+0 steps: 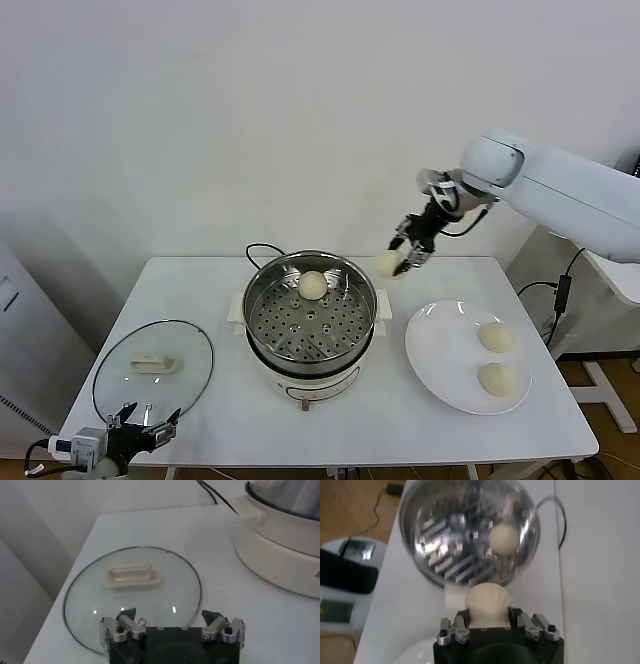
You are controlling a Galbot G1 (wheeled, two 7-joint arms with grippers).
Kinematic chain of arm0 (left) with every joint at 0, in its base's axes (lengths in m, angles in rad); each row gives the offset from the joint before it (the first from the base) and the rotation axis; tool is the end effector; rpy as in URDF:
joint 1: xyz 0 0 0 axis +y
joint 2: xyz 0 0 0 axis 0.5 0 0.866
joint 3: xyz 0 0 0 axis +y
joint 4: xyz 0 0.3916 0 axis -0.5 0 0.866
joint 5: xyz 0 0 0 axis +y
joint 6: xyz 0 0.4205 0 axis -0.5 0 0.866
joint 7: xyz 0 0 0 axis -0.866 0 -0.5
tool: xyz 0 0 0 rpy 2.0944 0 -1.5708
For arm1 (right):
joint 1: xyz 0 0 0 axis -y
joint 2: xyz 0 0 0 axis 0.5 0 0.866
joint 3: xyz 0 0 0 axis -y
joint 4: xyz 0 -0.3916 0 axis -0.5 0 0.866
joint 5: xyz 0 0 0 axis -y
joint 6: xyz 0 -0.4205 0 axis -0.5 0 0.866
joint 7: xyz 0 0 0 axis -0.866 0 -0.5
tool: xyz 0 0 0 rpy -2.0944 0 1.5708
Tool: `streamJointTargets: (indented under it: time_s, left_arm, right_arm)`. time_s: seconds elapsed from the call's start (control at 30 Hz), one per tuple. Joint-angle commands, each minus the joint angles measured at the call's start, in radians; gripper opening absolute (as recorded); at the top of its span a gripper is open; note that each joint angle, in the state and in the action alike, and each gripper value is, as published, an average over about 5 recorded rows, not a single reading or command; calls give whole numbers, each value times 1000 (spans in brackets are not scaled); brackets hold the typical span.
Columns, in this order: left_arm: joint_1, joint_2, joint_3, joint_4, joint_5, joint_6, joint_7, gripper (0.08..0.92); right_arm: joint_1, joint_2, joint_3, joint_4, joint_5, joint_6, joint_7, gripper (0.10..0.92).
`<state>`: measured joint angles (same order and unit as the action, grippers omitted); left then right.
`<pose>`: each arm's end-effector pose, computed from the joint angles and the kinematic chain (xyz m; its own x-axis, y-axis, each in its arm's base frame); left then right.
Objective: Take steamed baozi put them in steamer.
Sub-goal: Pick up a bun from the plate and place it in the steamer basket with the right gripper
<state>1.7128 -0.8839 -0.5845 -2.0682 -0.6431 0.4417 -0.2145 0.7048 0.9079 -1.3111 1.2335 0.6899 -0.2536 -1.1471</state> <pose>0.2078 0.1385 -0.3327 -0.7862 0.0248 0.6175 0.0890 0.9933 0.0734 0.6620 -0.0247 0.0161 -0.0899 -0.4635 0.8815 -0.9784 -0.1245 -0.1652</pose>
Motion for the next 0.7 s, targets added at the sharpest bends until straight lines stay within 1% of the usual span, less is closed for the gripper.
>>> streamJointTargets:
  time_s: [0.03,0.33,0.7]
  left_arm:
    - [-2,1,1,1,1,0,0,823]
    - [-5,2,4,5,1,-1,0,823]
    - [-10,2,7,10,1,-3,1,823]
  right_arm:
    - [8,156,-27,22,170,-103,137,497]
    - [-87,260,-16,19,157,-159,265,496]
    - [-184,328,-7,15,111,-210,406,498]
